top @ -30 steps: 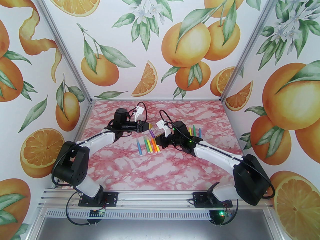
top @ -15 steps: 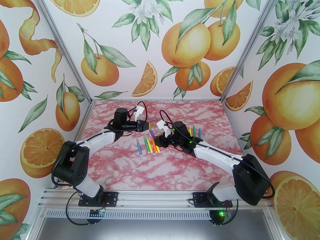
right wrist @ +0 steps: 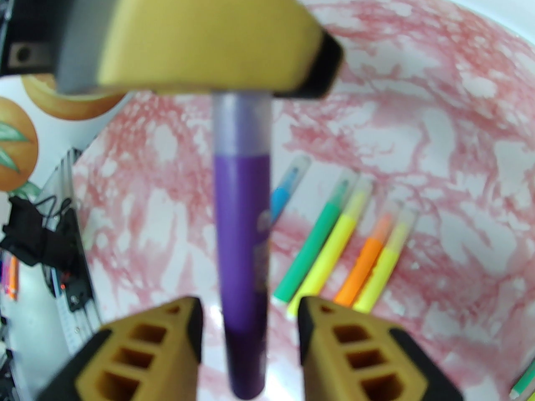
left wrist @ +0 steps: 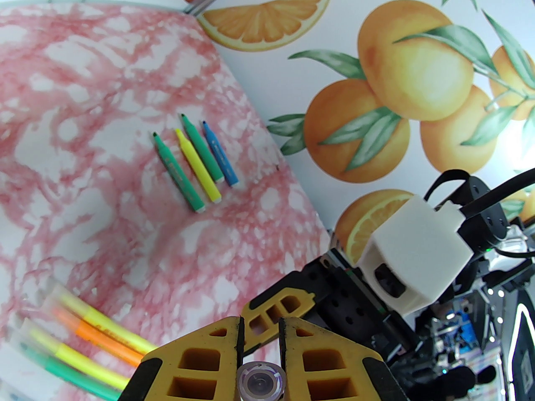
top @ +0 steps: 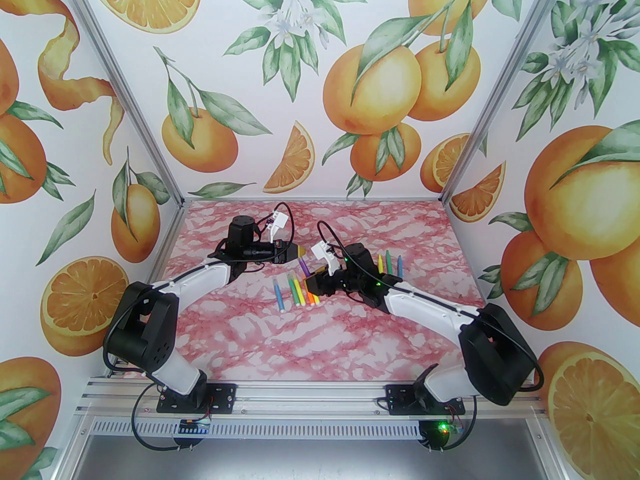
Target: Open the pen caps
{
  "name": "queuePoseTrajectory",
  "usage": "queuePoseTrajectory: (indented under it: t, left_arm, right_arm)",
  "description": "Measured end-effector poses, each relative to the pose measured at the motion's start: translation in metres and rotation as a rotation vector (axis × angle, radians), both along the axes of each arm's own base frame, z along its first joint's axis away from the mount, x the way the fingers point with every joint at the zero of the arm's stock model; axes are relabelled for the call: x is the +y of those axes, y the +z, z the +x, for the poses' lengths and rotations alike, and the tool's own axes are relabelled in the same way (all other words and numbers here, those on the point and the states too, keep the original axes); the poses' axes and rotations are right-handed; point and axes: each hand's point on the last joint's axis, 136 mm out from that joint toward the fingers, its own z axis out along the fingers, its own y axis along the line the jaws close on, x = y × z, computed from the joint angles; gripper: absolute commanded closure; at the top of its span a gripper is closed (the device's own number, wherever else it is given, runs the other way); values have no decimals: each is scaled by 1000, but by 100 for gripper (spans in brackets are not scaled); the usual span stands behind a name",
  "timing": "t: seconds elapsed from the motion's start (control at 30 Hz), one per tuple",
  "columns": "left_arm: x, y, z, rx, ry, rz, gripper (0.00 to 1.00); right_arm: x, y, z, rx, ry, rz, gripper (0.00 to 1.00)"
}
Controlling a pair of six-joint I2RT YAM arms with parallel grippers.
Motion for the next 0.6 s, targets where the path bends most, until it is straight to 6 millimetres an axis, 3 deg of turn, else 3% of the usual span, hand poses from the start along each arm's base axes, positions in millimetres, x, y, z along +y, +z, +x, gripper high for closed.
queuePoseTrajectory:
  t: [0.3, 0.4, 0.6]
  left_arm:
    - [0, 0, 1, -1, 3, 1, 100]
    - [1, 0, 3, -1, 13, 3, 100]
    - [4, 1, 9, 35, 44, -8, 100]
  right_arm:
    - [2, -8, -1, 31, 7, -3, 77]
    - [4, -6, -2, 32, 18, 4, 92]
    - [5, -4, -2, 19, 25, 9, 100]
